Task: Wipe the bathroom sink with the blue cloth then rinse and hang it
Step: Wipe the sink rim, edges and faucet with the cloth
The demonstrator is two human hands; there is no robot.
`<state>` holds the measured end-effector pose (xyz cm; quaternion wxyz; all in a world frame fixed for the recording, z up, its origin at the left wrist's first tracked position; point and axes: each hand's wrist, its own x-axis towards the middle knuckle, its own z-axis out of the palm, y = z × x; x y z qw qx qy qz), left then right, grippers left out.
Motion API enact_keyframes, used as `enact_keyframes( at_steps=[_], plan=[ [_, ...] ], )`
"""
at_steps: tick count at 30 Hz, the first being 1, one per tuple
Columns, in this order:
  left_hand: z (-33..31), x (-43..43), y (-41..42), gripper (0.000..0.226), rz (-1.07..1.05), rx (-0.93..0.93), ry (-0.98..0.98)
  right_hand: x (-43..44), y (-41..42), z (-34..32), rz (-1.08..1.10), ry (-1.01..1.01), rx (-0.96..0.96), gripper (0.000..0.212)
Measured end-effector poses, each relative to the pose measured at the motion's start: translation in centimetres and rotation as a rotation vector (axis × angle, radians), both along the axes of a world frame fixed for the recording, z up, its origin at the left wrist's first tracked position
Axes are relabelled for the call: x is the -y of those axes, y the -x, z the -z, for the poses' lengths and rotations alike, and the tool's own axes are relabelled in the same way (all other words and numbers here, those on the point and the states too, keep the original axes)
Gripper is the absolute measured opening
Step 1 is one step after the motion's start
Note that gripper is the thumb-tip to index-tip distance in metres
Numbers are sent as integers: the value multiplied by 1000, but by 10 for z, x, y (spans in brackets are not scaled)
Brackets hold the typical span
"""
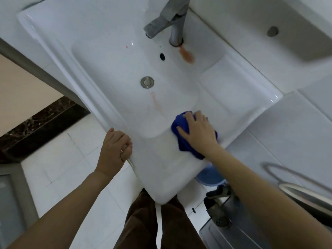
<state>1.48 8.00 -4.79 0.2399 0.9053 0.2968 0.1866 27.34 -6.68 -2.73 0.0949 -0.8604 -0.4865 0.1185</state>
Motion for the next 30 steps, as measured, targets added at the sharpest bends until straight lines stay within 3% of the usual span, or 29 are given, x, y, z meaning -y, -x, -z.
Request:
enact_keyframes(
  at_steps=[4,7,13,17,19,21,24,26,30],
  plan=[
    [1,2,0,20,2,15,-13,6,-101,-6,249,50,193,55],
    [0,3,0,20,-4,-2,-22,-29,-68,-6,335,-3,167,55],
    [-2,3,2,19,3,-50,-16,-20,103,-5,-88,49,-99,53],
    [-1,2,1,20,-3,-31,-31,18,75,-12,-247,114,-200,53],
    [1,2,0,21,-9,-12,-34,16,20,-8,-130,124,-111,53],
    [4,2,0,20,-12,2,-34,7,-37,-7,118,93,12,54],
    [5,2,0,21,-18,10,-34,-16,-60,-5,402,25,86,55],
    [6,2,0,22,-16,9,-30,-31,-24,-1,392,9,83,56],
    [1,3,2,22,5,-47,-16,-28,72,3,147,67,51,52]
  ],
)
